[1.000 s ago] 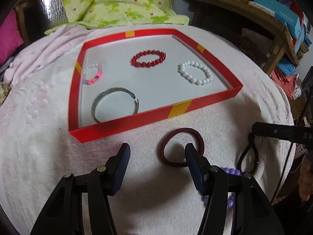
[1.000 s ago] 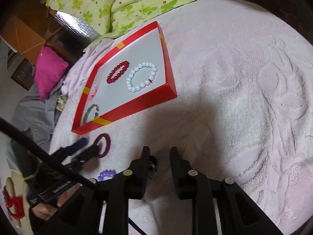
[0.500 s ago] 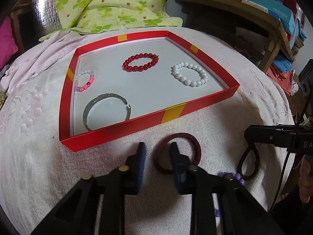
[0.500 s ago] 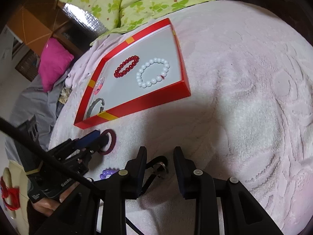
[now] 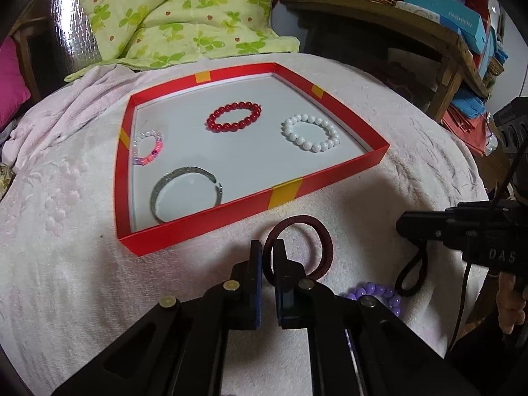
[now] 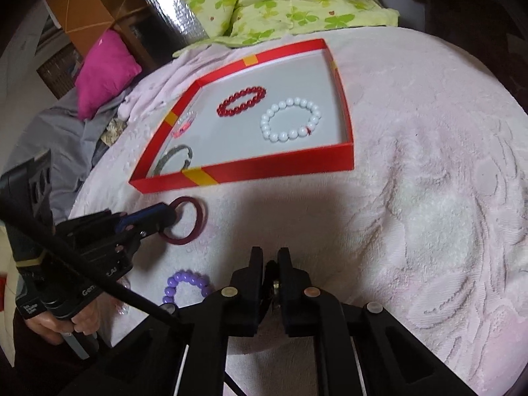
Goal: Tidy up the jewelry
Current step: 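Grasp the dark red ring with the left tool while the right tool holds the black hair tie, then carry the dark red ring and black hair tie over the red box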
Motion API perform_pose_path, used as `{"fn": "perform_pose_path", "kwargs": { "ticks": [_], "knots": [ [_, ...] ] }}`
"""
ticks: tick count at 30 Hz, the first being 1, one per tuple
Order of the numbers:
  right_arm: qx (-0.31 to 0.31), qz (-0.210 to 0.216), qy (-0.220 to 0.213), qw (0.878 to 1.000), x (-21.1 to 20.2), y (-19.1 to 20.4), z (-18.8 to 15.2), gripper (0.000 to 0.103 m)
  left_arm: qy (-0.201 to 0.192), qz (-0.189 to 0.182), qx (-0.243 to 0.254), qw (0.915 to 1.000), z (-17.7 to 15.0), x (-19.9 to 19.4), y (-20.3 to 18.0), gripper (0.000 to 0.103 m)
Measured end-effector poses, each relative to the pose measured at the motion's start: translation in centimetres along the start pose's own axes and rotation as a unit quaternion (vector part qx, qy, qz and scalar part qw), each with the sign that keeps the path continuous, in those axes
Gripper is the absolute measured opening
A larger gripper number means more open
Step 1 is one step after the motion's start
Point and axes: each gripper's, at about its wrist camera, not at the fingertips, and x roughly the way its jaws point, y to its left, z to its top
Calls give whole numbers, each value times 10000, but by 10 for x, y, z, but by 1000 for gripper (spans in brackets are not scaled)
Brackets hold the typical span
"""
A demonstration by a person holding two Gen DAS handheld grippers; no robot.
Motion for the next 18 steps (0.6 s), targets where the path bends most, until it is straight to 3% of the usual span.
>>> {"fn": "perform_pose_path", "kwargs": {
  "ticks": [9, 18],
  "knots": [
    [184, 18, -482, 9987, -21, -3, 8, 9, -243, 204, 5, 9995, 0, -25, 8, 7],
    [221, 101, -672, 9974, -26, 7, 16, 9, -484, 551, 8, 9973, 3, -48, 13, 7]
  ]
}}
